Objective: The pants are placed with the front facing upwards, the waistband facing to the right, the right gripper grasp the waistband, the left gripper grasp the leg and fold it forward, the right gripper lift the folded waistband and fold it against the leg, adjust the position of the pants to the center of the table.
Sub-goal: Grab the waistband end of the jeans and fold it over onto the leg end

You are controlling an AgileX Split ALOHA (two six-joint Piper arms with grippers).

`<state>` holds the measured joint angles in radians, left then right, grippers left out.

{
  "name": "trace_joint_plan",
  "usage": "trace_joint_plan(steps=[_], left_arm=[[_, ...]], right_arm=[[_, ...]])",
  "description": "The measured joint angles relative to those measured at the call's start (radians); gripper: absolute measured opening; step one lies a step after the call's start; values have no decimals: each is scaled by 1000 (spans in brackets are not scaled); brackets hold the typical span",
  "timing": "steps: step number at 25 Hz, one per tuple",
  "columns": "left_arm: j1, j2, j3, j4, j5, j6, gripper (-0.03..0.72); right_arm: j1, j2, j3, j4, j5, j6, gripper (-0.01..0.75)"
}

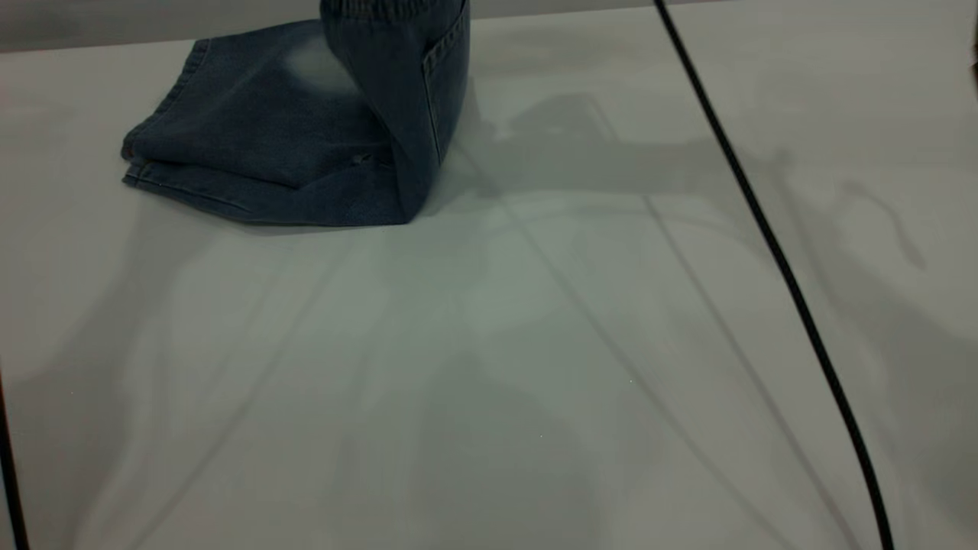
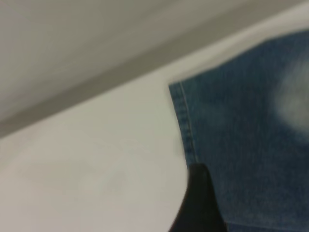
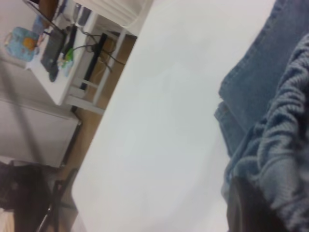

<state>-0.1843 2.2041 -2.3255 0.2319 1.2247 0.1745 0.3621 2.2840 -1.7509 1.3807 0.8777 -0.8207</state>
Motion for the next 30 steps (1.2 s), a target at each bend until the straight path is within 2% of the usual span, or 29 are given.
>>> trace_joint_plan(steps=[11, 21, 26, 30], left_arm=[[0, -130, 0, -43, -1, -8, 493], [-5, -128, 0, -107, -2, -8, 493], [-11, -128, 0, -111, -4, -8, 493], [-11, -128, 0, -110, -4, -8, 493]], right_arm=[[76, 42, -2, 106, -117, -81, 98], [86, 41, -2, 129, -187, -96, 98], [110, 51, -10, 143, -204, -113, 98], [132, 99, -74, 141, -183, -94, 98]])
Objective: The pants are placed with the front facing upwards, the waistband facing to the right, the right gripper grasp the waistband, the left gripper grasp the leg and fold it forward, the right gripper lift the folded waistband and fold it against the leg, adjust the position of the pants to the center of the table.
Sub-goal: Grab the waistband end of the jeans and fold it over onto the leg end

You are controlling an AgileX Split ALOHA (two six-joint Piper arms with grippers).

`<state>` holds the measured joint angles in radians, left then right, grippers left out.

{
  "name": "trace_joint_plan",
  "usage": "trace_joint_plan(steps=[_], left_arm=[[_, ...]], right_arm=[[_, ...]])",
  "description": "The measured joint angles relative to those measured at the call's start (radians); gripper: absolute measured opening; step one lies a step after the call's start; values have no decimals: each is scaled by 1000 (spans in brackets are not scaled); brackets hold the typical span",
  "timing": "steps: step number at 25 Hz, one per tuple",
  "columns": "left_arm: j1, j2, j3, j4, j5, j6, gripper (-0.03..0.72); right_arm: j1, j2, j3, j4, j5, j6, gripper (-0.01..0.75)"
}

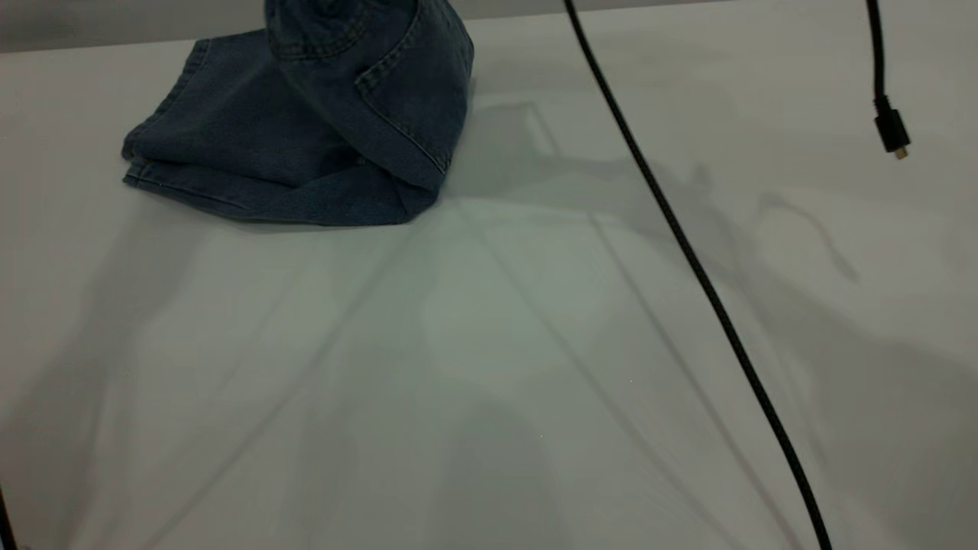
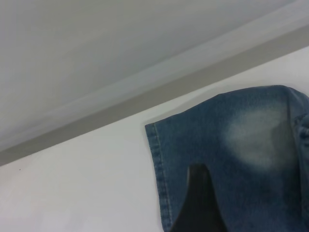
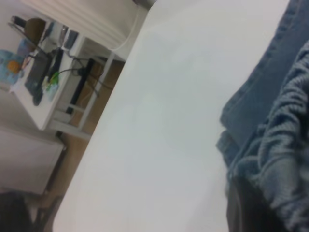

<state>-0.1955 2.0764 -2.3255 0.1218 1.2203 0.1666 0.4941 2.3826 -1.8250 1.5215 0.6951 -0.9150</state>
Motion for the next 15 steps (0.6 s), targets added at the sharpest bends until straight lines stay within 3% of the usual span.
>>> trace_joint_plan(steps=[15], left_arm=[[0, 0, 0, -2, 0, 0, 493]], right_arm=[[55, 299, -393, 26, 0, 114, 100]])
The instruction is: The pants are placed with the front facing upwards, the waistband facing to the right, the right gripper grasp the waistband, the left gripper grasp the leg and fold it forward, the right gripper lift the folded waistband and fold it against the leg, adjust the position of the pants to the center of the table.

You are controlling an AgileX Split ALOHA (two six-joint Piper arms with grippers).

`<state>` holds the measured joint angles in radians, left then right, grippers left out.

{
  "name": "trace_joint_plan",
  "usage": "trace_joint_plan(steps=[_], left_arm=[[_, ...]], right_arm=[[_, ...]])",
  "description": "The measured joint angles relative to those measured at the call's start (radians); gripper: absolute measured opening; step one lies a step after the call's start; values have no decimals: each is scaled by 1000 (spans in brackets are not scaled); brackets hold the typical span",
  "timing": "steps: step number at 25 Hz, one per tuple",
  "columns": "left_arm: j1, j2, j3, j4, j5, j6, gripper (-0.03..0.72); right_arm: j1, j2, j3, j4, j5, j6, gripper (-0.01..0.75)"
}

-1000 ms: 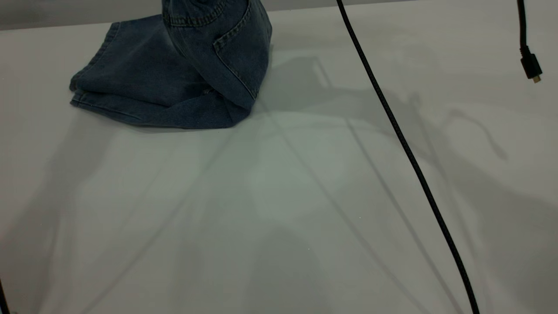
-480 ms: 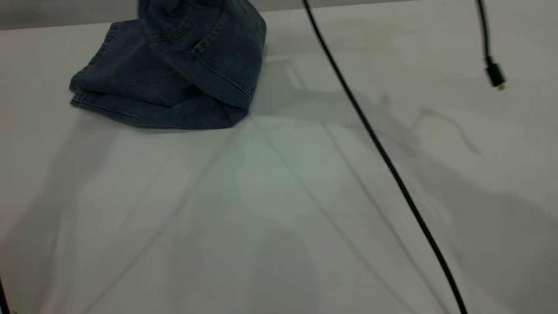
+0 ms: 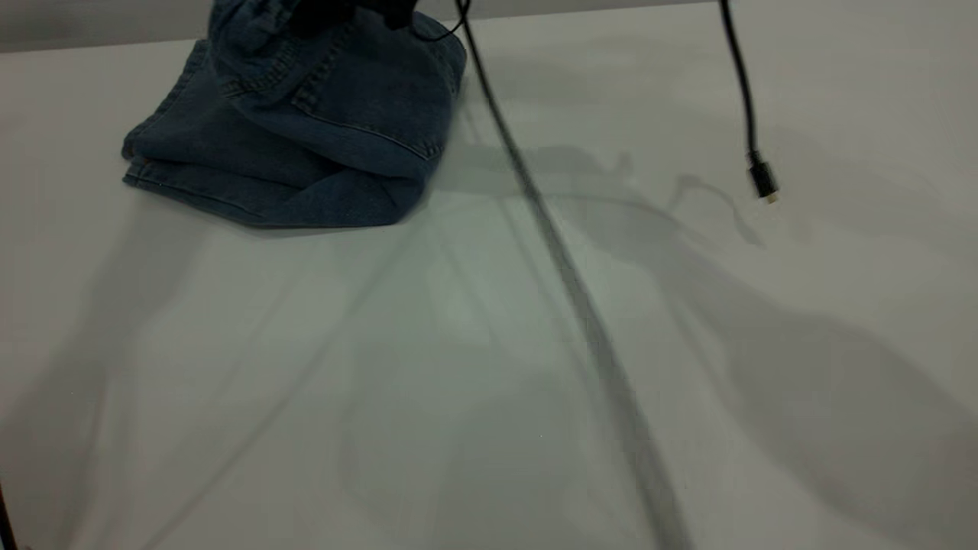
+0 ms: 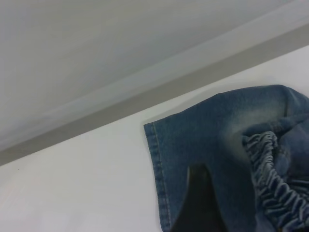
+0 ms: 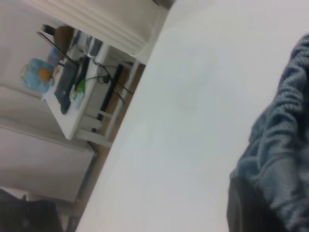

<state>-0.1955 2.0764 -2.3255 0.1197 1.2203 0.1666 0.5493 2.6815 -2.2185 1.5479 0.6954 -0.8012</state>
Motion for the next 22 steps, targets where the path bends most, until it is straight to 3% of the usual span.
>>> trace_joint_plan(steps=[4, 12, 15, 22], left_arm=[[0, 0, 0, 0, 0, 0, 493], [0, 0, 0, 1, 1, 0, 493], [0, 0, 0, 0, 1, 0, 493], [0, 0, 0, 0, 1, 0, 493]], right_arm=[[1, 17, -35, 0, 0, 0, 179], [0, 20, -35, -1, 12, 37, 554], [-8, 18, -34, -12, 14, 37, 591], [-82, 12, -93, -160, 93, 112, 575]])
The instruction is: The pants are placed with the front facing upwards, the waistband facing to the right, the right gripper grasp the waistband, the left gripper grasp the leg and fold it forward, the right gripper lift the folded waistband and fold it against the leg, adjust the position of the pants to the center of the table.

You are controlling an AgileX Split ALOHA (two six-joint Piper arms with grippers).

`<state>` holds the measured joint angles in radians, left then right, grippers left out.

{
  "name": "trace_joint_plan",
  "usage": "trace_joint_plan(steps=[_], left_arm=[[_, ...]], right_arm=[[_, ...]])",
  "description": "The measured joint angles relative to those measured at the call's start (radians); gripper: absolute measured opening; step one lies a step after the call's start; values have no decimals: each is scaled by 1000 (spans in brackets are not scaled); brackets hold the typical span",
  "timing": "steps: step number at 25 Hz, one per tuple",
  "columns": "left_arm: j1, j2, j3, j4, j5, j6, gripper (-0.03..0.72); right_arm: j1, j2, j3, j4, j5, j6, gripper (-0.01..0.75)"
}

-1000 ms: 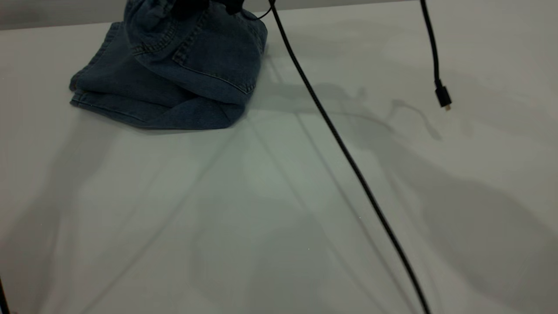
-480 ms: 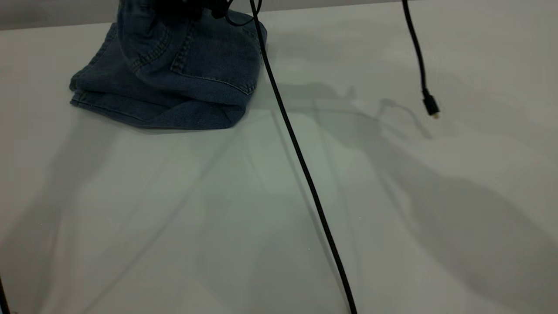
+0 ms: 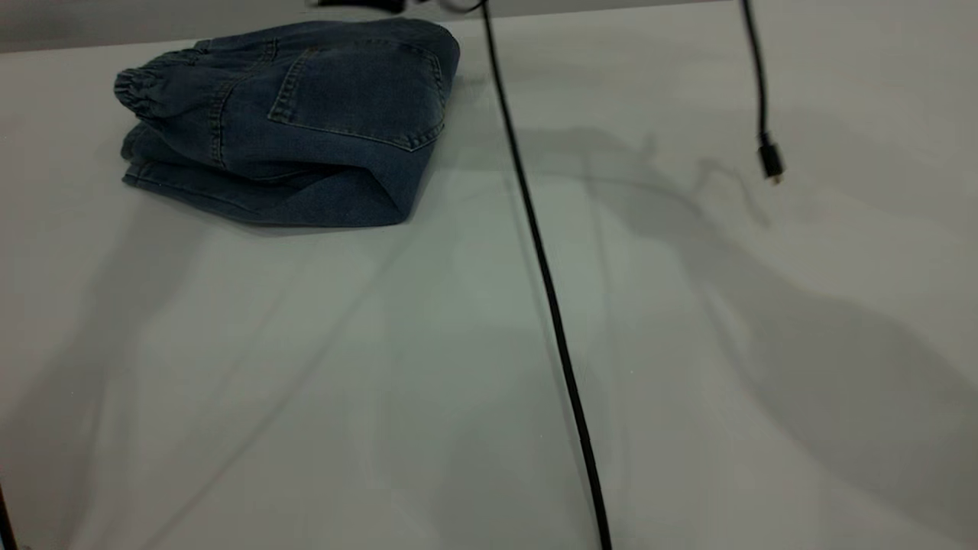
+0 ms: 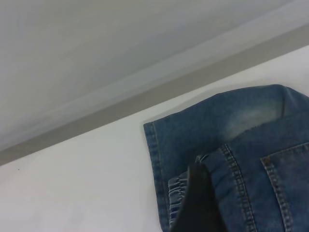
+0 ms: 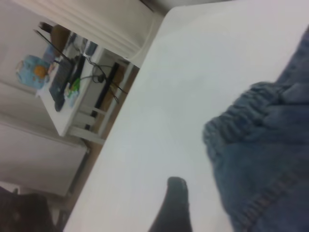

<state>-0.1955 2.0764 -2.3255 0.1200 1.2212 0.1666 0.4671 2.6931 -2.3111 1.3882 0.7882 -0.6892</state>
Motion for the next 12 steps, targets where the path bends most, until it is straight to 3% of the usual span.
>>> trace_joint_plan(steps=[7, 12], left_arm=[[-1, 0, 0, -43, 0, 0, 493], [-1, 6, 1, -45, 0, 4, 493]], right_arm=[[-123, -1, -203, -416, 175, 318, 574], [-192, -1, -393, -738, 367, 569, 574]])
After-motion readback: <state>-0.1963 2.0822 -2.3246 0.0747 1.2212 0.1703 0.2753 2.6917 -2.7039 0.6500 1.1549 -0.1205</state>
